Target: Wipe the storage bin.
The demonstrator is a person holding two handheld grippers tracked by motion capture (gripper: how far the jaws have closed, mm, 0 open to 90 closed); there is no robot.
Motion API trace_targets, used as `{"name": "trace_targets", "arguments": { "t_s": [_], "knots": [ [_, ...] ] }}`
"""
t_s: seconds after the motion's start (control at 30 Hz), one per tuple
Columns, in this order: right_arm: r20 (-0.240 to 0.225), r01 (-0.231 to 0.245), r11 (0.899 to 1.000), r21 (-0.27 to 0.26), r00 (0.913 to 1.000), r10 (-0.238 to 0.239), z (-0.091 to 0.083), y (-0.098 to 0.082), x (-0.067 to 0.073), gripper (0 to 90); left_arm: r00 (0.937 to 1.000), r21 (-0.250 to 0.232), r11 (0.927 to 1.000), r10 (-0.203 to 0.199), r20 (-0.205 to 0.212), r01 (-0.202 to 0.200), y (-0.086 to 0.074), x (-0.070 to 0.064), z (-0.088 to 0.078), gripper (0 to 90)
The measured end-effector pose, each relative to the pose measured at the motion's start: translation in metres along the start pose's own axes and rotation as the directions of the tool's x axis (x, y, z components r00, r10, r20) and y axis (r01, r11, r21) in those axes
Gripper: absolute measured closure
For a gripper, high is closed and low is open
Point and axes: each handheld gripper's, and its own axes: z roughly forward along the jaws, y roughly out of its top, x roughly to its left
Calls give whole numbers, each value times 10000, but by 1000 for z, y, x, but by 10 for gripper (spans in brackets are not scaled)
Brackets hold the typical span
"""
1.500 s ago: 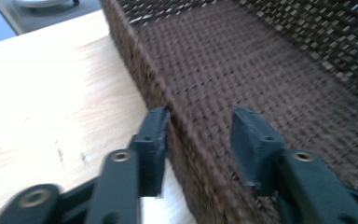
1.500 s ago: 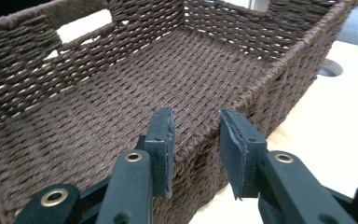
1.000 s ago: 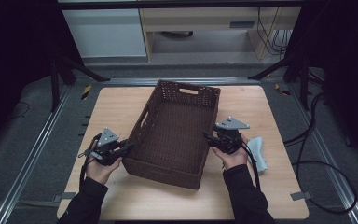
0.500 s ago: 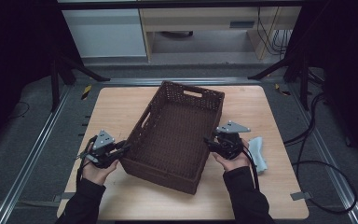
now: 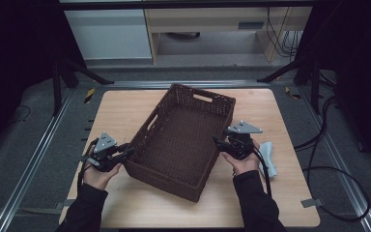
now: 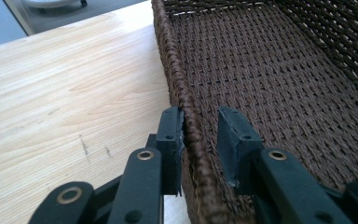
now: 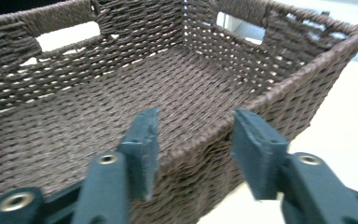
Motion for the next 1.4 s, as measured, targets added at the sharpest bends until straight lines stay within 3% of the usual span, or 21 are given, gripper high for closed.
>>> {"name": "trace_targets", "arguments": {
  "t_s": [0.13,0.27,0.43,0.53,0.6,0.67,0.83,0.97,1.17,1.33,1.4],
  "knots": [
    [-16,-1,9996,295,10000,1,-3,2,2,567,9998,90,9999,-131,-120,132,-1,1,-3,757],
    [-219,-111,9988,474,9997,121,-10,1,6,559,9986,149,9999,-13,-528,21,1,3,0,790],
    [-572,-21,9972,741,9983,63,-18,4,9,553,9976,43,9996,-274,-630,277,1,11,4,800],
    [-141,-9,9996,291,9999,13,-20,6,5,494,9978,-12,9995,-317,-582,317,1,11,3,779],
    [233,51,10000,52,9997,-53,-16,4,-1,475,9990,-108,9993,-351,-283,348,0,11,0,732],
    [298,74,10000,5,9995,-75,-11,1,-7,451,9991,-125,9994,-313,-293,310,-1,9,-2,713],
    [-90,-367,9993,8,9993,367,-5,-1,-9,520,9979,46,9997,-234,-608,238,0,10,-1,779],
    [-70,-345,9992,198,9994,346,-8,0,-6,525,9974,71,9993,-358,-622,363,1,14,1,802],
    [-672,-188,9984,541,9975,224,-19,3,-2,559,9952,28,9993,-373,-902,377,4,23,9,778],
    [157,85,9999,87,9998,-86,-13,3,-6,466,9948,-135,9993,-356,-959,344,4,23,9,704],
    [193,16,10000,20,9998,-16,-9,0,-10,457,9956,-348,9989,-336,-875,307,3,23,4,669]
  ]
}}
